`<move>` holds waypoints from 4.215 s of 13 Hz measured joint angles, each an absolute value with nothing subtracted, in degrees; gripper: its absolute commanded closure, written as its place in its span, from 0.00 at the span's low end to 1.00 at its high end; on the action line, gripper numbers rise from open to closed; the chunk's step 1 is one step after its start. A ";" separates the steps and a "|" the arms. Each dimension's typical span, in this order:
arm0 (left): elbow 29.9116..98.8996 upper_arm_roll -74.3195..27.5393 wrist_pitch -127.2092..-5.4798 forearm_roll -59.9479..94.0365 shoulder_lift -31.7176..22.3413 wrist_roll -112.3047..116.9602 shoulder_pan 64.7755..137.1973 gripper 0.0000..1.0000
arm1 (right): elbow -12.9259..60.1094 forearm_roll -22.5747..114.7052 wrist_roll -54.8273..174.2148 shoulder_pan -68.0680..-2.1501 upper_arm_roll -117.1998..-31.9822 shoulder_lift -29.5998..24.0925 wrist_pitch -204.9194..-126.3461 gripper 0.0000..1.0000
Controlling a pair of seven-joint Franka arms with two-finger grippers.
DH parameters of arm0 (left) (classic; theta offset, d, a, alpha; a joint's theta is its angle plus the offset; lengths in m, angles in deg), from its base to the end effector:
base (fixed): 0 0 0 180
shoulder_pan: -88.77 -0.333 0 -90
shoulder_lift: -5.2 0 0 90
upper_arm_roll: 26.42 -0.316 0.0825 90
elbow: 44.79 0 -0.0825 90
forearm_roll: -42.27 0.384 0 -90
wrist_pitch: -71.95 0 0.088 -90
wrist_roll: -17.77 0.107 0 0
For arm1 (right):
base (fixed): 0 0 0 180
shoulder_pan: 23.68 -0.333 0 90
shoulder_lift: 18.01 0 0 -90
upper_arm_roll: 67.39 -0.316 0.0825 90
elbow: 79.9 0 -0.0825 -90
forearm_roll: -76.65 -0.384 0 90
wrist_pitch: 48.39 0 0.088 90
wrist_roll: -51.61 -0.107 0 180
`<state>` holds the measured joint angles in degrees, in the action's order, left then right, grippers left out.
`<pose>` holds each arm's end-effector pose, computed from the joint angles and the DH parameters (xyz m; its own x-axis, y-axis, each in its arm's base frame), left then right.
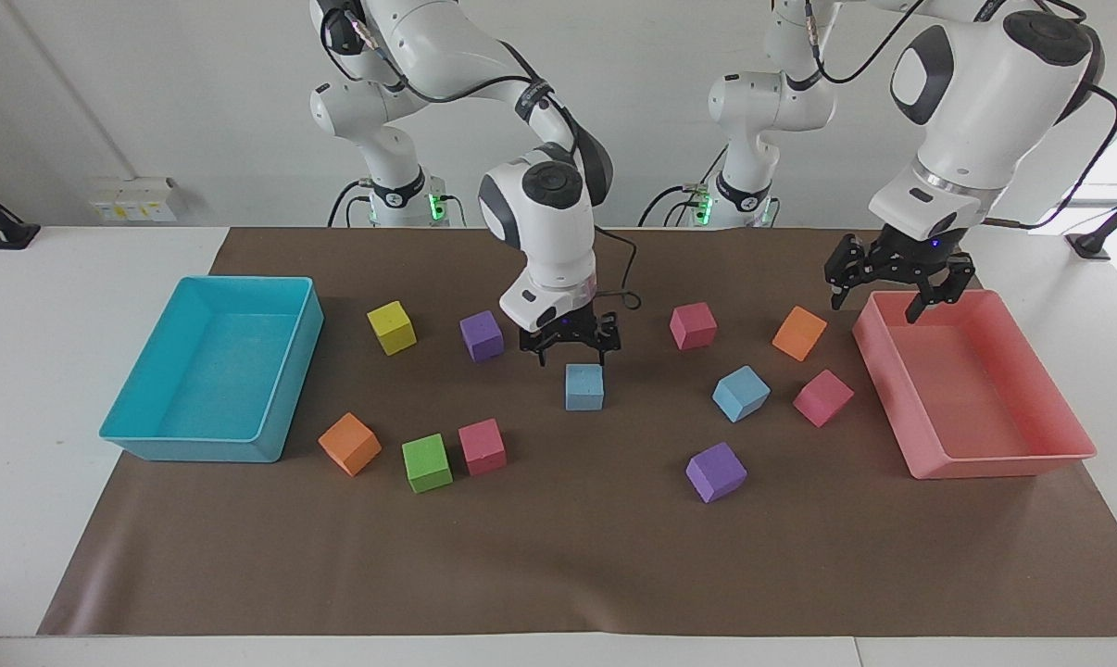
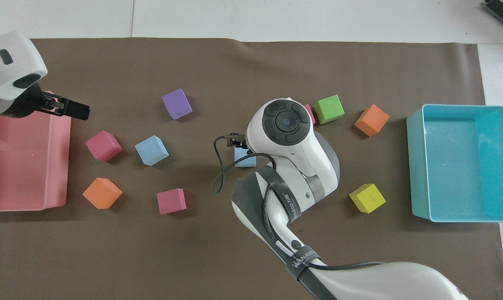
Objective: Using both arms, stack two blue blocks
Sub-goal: 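Carry the light blue cube to the table center and release it, then reach the left gripper to the other blue cube while the right gripper withdraws, then close the left gripper on the light blue cube and lift it, then carry the held cube with the left gripper toward the center blue cube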
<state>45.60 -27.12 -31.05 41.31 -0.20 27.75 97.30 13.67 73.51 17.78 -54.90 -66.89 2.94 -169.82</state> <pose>0.5971 -0.0839 0.5881 0.9451 -0.3013 0.1263 -0.3030 -0.9530 -0.0065 0.5777 0.3470 0.4187 0.9939 -0.0829 0.0734 -0.0749 -0.9916 -0.1055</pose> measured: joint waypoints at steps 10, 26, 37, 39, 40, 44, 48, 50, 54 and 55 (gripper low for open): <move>52.62 -26.73 -35.93 41.31 -0.85 43.03 97.73 0.00 | 21.60 40.91 52.95 -40.95 -66.83 -1.37 -168.71 0.13; 69.80 -26.94 -56.78 41.31 -6.17 56.05 104.94 0.00 | 29.01 17.01 75.49 -38.09 -66.99 3.27 -168.68 1.00; 73.47 -26.92 -62.95 41.31 -10.00 52.19 106.42 0.61 | 30.49 14.67 75.54 -39.66 -67.27 5.69 -170.83 1.00; 73.50 -26.95 -61.80 41.42 -10.00 51.28 106.51 1.00 | 30.50 14.66 75.54 -39.66 -67.27 5.69 -170.85 1.00; 73.49 -26.94 -61.09 42.01 -9.98 50.09 106.57 1.00 | 30.51 14.66 75.54 -39.66 -67.27 5.69 -170.86 1.00; 73.44 -26.93 -60.90 42.82 -9.92 48.04 106.68 1.00 | 30.51 14.66 75.54 -39.67 -67.27 5.69 -170.87 1.00; 72.07 -26.93 -60.86 42.87 -9.92 44.68 106.79 1.00 | 30.51 14.66 75.54 -39.67 -67.27 5.69 -170.87 1.00; 69.93 -26.94 -59.01 42.89 -9.91 43.24 106.87 1.00 | 30.51 14.66 75.54 -39.67 -67.27 5.69 -170.87 1.00; 66.18 -26.92 -54.94 42.92 -9.88 35.83 107.22 1.00 | 30.63 14.65 75.54 -41.00 -67.31 5.68 -172.65 1.00; 64.83 -26.86 -53.57 42.92 -9.90 32.47 107.80 1.00 | 30.89 14.65 75.54 -41.34 -67.31 5.69 -173.14 1.00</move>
